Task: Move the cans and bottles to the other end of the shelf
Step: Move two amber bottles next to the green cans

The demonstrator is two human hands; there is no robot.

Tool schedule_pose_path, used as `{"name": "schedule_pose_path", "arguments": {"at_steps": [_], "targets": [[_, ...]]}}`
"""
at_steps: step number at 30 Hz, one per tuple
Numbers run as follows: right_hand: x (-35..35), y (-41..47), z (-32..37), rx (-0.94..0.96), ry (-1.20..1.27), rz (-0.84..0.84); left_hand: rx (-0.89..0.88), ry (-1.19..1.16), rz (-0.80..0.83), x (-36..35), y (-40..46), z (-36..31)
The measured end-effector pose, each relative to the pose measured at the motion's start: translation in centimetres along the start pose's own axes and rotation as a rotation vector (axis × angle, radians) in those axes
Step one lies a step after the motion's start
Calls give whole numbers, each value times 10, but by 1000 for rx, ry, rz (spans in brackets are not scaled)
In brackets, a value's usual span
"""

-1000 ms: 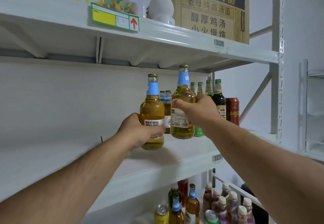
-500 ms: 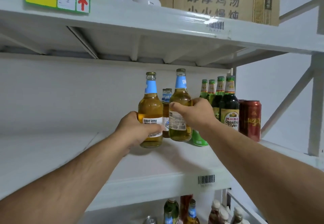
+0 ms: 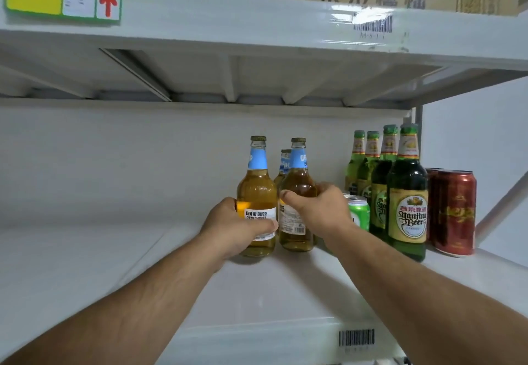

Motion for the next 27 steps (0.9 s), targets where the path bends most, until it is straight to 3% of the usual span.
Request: {"name": "schedule_pose_path", "arguments": {"at_steps": [12,27], "targets": [[-9,10,-22,-27,-12,-32,8,-47,25,-3,10,16],[-16,9,-23,-40,48,44,1,-71,62,-4,5,18]]}}
Point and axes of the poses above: each hand's wrist, its own y-axis towards the middle knuckle, its own x-axis out of the back of the hand, z = x × y, the point moved 8 cm from there along y, towards the middle knuckle, and after that the axes turned 3 degrees about x, right-handed, at the moved point
